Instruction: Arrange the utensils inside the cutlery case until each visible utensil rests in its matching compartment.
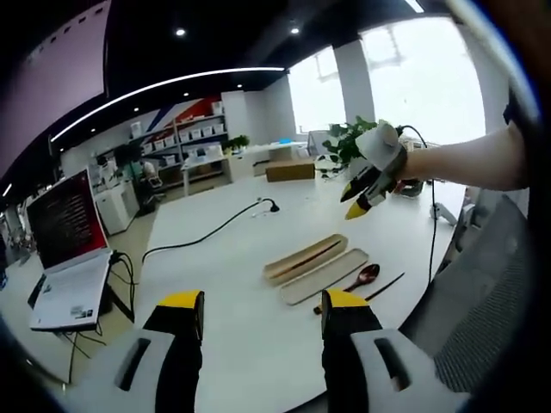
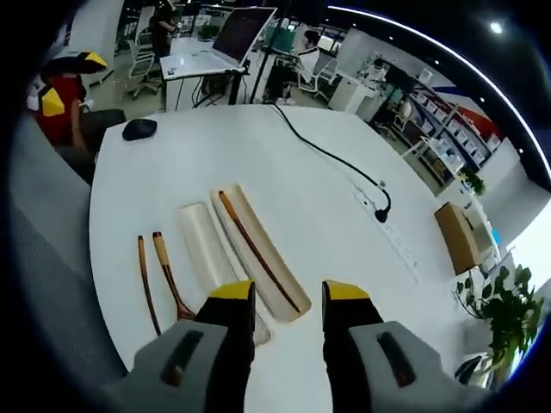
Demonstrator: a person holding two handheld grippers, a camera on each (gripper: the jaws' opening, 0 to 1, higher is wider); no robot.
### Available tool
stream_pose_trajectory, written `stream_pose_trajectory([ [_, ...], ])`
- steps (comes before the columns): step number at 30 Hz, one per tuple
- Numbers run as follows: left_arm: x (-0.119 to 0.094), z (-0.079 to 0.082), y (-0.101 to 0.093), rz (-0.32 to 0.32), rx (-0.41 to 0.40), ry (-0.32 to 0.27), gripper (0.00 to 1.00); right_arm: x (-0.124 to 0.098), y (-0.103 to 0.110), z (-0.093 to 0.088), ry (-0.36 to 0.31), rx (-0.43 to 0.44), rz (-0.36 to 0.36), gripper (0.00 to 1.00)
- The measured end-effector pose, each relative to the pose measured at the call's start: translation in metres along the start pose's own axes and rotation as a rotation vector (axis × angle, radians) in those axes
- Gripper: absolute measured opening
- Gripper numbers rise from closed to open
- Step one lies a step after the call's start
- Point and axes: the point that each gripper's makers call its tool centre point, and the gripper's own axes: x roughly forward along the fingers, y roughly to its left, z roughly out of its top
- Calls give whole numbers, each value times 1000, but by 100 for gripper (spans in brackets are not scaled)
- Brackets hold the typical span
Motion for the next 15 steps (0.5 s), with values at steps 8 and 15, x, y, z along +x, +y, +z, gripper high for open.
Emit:
stream_pose_trajectory([
  [8, 1, -2, -4, -12, 16, 17, 56, -17, 6, -15, -3, 9, -2, 28],
  [15, 1, -2, -5, -13, 27, 17, 56, -25, 17, -41, 33, 14, 14, 28],
])
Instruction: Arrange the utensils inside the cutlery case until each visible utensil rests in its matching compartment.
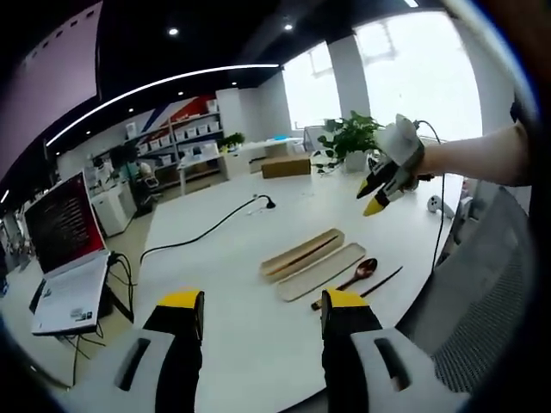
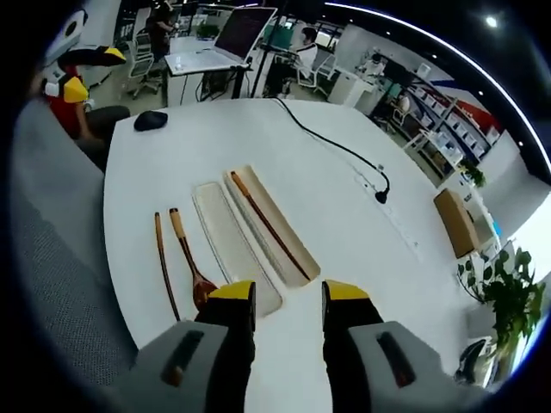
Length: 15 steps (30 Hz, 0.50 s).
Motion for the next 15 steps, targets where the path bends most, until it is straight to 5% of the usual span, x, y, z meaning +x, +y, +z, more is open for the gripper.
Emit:
stream_pose_trajectory([
  [15, 0, 3, -5, -12, 9, -5, 56, -15, 32, -22, 19, 11, 69, 26],
])
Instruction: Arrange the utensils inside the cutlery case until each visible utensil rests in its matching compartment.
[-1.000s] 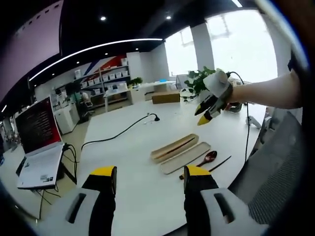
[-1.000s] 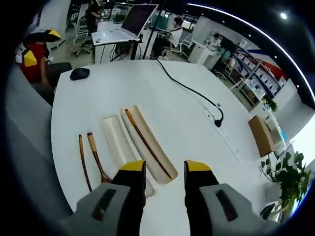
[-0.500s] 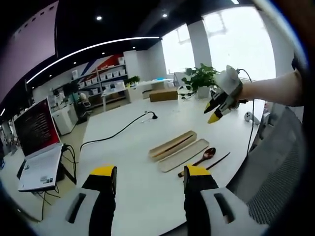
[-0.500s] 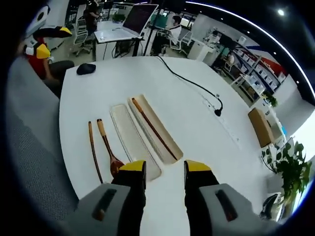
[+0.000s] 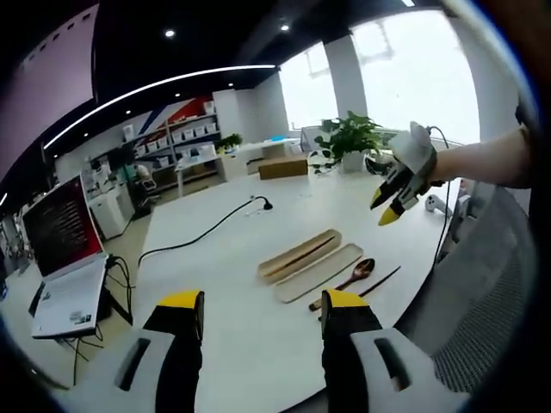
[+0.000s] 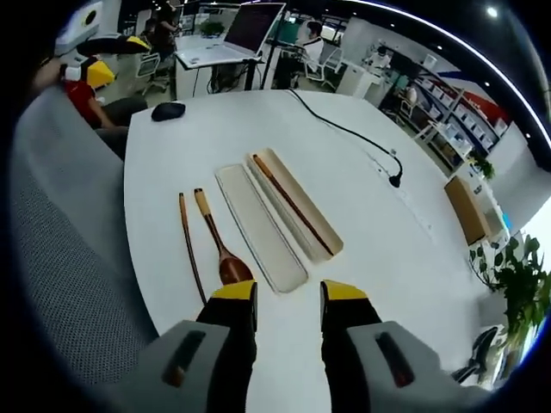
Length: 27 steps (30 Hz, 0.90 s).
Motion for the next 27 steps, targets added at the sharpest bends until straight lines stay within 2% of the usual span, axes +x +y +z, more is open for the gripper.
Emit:
stream_pose_trajectory([
  [8, -1, 2, 0, 0, -3, -10, 56, 5, 27, 6, -11, -28, 75, 26],
  [20, -1, 1, -2, -14, -1, -8, 56, 9, 47, 5, -7, -60, 155, 23],
  [27, 0, 2, -3, -19, -4, -10, 56, 14, 62, 0, 19, -86, 211, 22],
])
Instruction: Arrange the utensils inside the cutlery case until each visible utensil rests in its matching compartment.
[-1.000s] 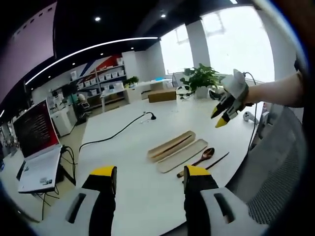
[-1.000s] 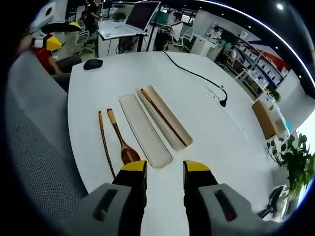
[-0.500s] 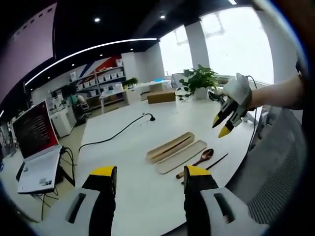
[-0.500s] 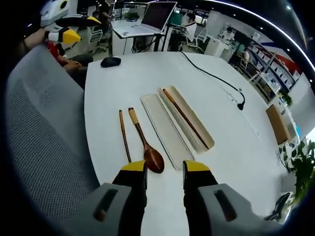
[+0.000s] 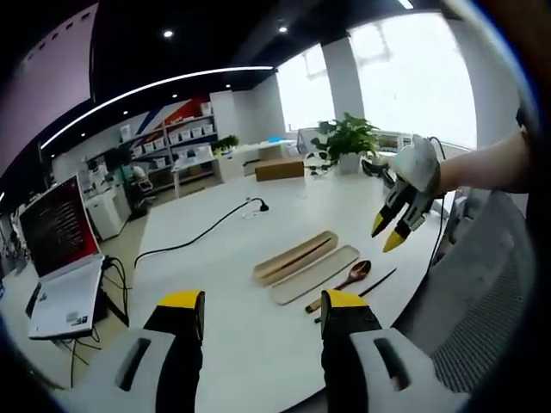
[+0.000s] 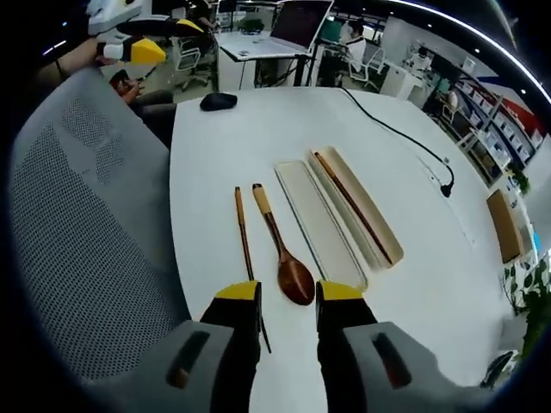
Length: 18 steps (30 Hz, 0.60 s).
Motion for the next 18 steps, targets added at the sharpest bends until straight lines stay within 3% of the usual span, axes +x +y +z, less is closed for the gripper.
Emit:
stream_pose_trajectory([
  [18, 0, 1, 2, 2, -9, -9, 55, 25, 37, -8, 73, -90, 125, 22],
])
